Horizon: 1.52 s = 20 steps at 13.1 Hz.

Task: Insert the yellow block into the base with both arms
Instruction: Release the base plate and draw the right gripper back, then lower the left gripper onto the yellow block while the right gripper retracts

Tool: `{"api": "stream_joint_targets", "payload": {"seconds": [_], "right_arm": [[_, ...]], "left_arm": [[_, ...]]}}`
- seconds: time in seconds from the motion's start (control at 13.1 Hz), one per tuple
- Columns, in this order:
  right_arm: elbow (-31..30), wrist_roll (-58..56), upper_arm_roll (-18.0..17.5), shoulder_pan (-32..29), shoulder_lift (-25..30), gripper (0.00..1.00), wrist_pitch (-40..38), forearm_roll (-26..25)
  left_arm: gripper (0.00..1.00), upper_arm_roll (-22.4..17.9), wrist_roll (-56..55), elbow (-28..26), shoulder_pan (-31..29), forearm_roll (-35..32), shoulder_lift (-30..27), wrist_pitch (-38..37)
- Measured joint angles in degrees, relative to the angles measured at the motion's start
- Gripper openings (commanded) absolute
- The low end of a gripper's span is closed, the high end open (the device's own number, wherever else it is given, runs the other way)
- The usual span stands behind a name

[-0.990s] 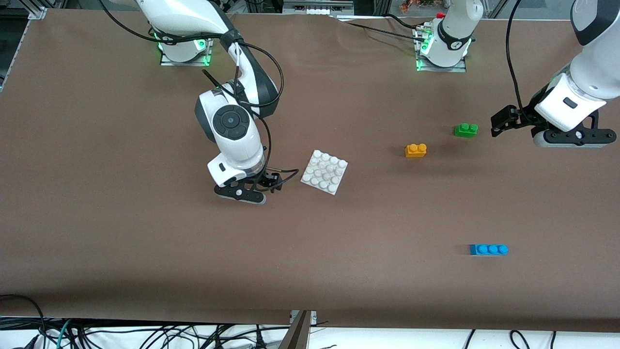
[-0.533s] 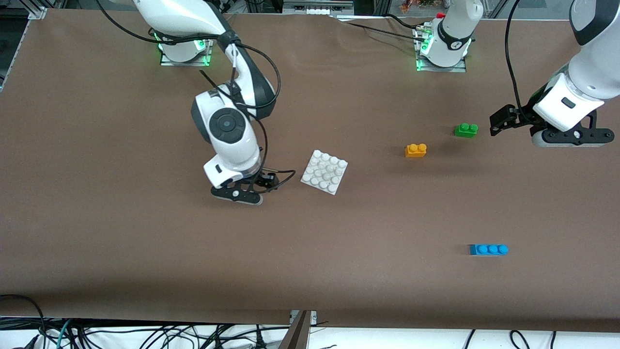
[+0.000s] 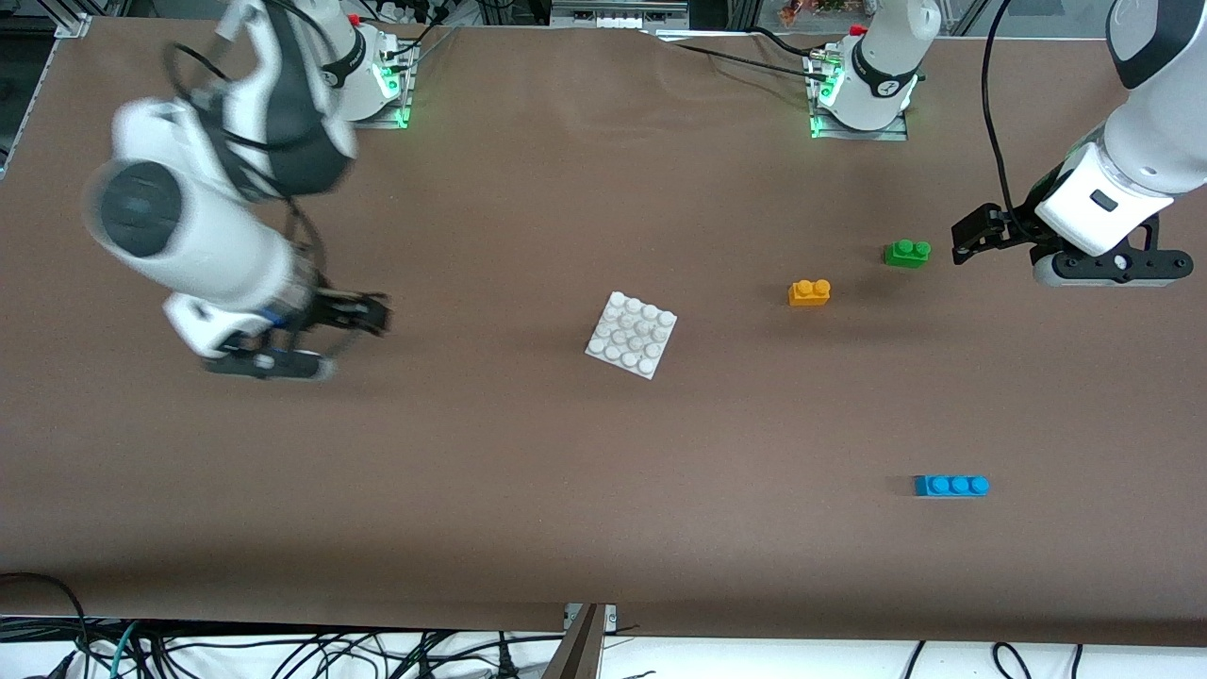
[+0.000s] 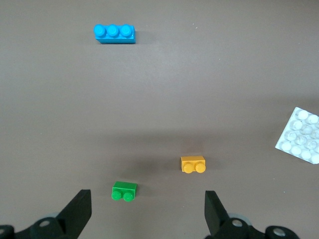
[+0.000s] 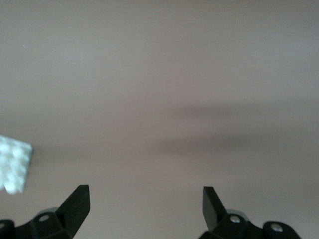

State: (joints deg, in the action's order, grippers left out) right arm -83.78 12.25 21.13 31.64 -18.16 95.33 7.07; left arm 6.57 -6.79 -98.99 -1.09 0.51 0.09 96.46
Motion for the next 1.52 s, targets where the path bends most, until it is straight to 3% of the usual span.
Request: {"api": "stream_joint_targets", "payload": {"seconds": [0.3, 0.69, 0.91, 0.99, 1.07, 1.22, 1.3, 1.52], "right_arm": [[-0.20, -6.56, 6.85, -0.20, 8.31, 1.00, -11.23, 0.11], [-0.64, -7.02, 7.94, -0.11, 9.82, 1.00, -11.88, 0.09], [-0.79, -8.27, 8.48, -0.23, 9.85, 1.00, -11.87, -0.11], [-1.02, -8.27, 7.31, -1.25, 9.70, 1.00, -11.78, -0.51], [-1.17, -8.26, 2.92, -4.98, 9.52, 1.00, -11.47, -1.77], [-1.31, -8.14, -10.86, -17.19, 9.24, 1.00, -10.66, -5.24], [-1.38, -8.14, -15.31, -21.78, 9.20, 1.00, -10.42, -5.80], [-2.87, -8.20, -20.40, -27.00, 9.91, 1.00, -8.89, -5.94]], "left_arm": [[1.00, 0.58, 0.00, 0.01, 0.30, 0.00, 0.30, -2.34], [1.00, 5.73, -0.67, -0.48, 0.76, 0.01, 3.64, -6.26], [1.00, 6.13, -0.79, -5.65, 0.92, 0.00, 6.04, 1.33], [1.00, 6.17, -0.79, -8.42, 0.93, 0.00, 6.39, 4.71], [1.00, 6.32, -0.79, -11.18, 0.93, 0.00, 6.51, 7.69], [1.00, 7.86, -2.72, -16.67, 0.94, 0.00, 6.53, 13.31], [1.00, 9.11, -4.76, -19.08, 0.96, 0.00, 6.52, 15.76], [1.00, 11.20, -7.60, -27.83, 1.05, 0.00, 6.51, 28.40]]}}
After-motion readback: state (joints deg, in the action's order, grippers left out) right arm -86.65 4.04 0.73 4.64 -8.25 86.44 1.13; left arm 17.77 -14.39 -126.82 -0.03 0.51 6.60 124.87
